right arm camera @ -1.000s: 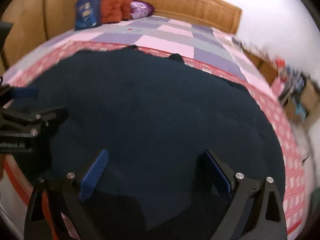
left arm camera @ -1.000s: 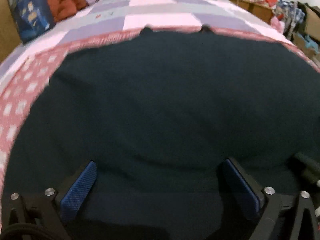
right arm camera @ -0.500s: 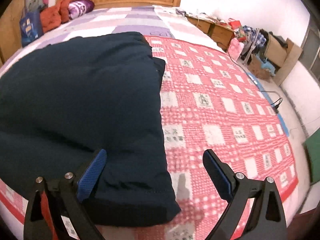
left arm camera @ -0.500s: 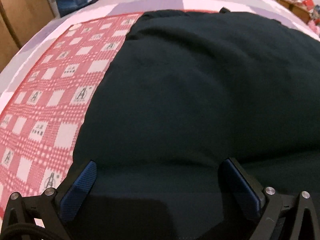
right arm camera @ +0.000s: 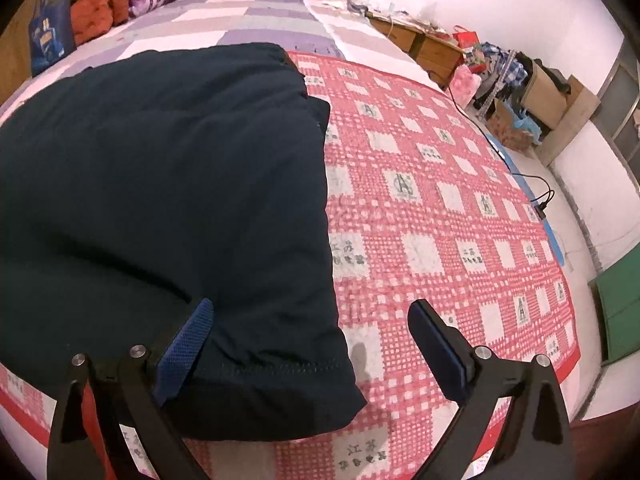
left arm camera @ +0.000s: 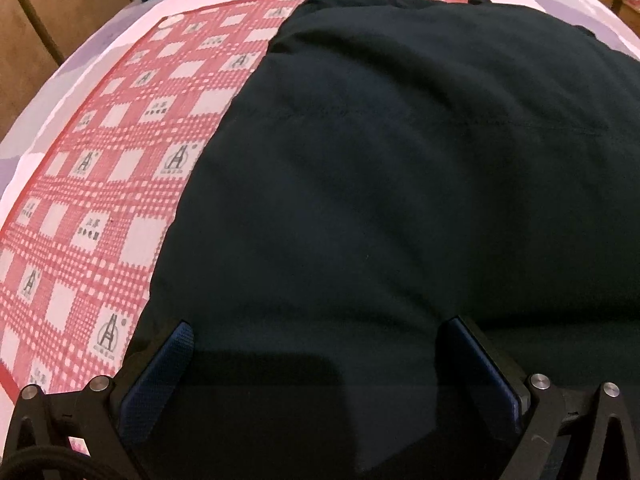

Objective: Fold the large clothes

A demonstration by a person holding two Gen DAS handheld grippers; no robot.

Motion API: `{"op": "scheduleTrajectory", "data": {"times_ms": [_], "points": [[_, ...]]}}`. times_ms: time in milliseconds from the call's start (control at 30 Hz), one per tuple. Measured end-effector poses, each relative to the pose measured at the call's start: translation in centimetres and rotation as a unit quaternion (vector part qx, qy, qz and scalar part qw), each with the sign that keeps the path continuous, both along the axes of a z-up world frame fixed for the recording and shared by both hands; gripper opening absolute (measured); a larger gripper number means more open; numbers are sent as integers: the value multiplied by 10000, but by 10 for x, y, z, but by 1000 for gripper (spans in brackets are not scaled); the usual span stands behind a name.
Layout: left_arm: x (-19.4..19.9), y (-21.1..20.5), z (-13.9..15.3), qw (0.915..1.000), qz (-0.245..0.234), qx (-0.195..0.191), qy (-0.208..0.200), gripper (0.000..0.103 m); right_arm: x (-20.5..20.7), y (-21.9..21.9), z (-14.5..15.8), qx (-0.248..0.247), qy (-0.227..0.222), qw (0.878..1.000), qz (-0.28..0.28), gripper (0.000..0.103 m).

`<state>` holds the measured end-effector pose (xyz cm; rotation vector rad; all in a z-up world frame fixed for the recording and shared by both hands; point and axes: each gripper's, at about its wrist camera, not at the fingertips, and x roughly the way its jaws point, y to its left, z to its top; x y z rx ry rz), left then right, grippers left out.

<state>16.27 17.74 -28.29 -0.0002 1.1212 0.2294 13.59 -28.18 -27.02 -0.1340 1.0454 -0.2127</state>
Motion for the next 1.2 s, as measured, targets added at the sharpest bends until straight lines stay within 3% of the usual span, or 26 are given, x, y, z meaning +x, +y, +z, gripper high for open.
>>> {"op": "scheduleTrajectory", "data": {"times_ms": [267, 867, 1200], "points": [[-1, 0, 0, 10000, -33, 8, 19, 103, -1, -6, -4, 286, 205, 9990, -260, 103], [-2, 3, 0, 9997, -180, -139, 65, 103, -2, -2, -3, 99, 292, 9994, -170, 103], [-18, 35, 4, 9991, -107, -341, -210, 103, -8, -17, 0, 79, 286, 9990, -323, 103]]}}
